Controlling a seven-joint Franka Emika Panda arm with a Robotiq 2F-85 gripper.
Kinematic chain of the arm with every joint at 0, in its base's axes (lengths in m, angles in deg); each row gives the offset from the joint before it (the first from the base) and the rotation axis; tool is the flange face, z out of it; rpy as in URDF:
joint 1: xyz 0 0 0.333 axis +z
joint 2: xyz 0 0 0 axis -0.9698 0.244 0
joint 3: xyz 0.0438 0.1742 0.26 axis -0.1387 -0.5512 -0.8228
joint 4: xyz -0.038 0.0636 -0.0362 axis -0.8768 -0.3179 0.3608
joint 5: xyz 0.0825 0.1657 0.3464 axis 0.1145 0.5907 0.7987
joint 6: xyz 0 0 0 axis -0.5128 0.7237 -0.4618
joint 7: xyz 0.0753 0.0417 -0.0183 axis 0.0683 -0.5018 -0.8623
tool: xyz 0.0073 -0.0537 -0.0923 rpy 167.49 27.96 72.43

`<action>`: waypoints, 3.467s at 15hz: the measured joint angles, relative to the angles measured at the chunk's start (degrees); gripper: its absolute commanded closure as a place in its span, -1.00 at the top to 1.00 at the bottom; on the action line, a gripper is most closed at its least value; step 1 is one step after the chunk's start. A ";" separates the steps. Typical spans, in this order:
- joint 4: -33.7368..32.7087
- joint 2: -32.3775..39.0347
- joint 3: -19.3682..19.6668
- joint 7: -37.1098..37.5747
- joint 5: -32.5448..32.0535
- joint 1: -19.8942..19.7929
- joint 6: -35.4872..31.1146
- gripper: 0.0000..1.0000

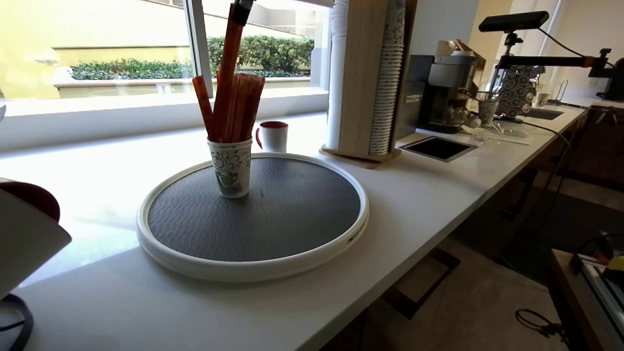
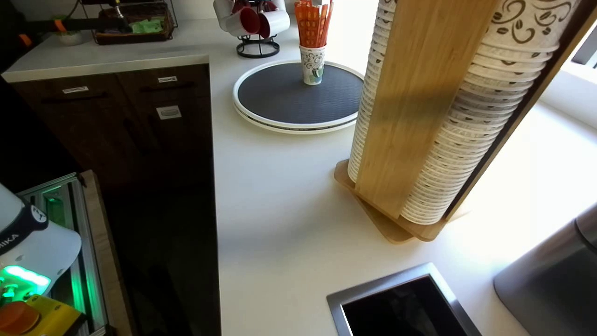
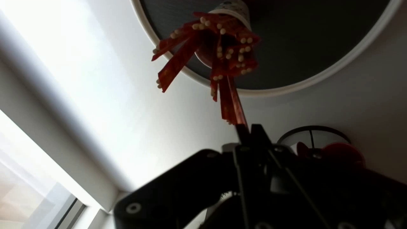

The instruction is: Take one packet of chopsticks out of the cup and place it next to the cup

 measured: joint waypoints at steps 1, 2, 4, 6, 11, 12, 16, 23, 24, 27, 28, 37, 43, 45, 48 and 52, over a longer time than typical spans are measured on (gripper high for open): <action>-0.53 -0.01 -0.03 0.63 -0.33 0.12 0.42 -0.97; -1.12 -0.01 -0.04 1.38 -0.58 0.26 1.07 -0.97; -2.28 -0.03 -0.16 3.15 -0.71 0.50 2.68 -0.97; -3.51 -0.16 -0.23 5.11 -0.72 0.94 3.67 -0.97; -5.30 -1.93 -0.69 13.49 1.62 1.57 6.11 -0.97; -5.31 -2.56 -0.68 15.44 2.59 1.52 6.92 -0.97; -2.38 -5.77 -0.14 23.13 6.53 0.71 9.92 -0.97; 15.96 -13.98 4.03 27.56 19.33 -2.72 9.67 -0.97; 18.93 -14.99 4.76 27.66 21.54 -2.98 9.12 -0.97; 28.44 -17.53 6.95 27.53 28.98 -3.51 6.18 -0.97; 31.64 -18.16 7.76 27.10 31.78 -3.64 4.91 -0.97; 50.12 -20.05 13.38 22.38 55.98 -6.05 -6.25 -0.97; 52.92 -20.05 13.98 17.11 75.09 -6.79 -11.11 -0.97; 52.80 -19.43 13.51 14.72 78.74 -6.74 -11.58 -0.97; 52.16 -17.91 12.32 13.82 78.16 -6.65 -11.56 -0.97; 50.56 -15.11 10.77 14.17 73.32 -6.34 -11.51 -0.97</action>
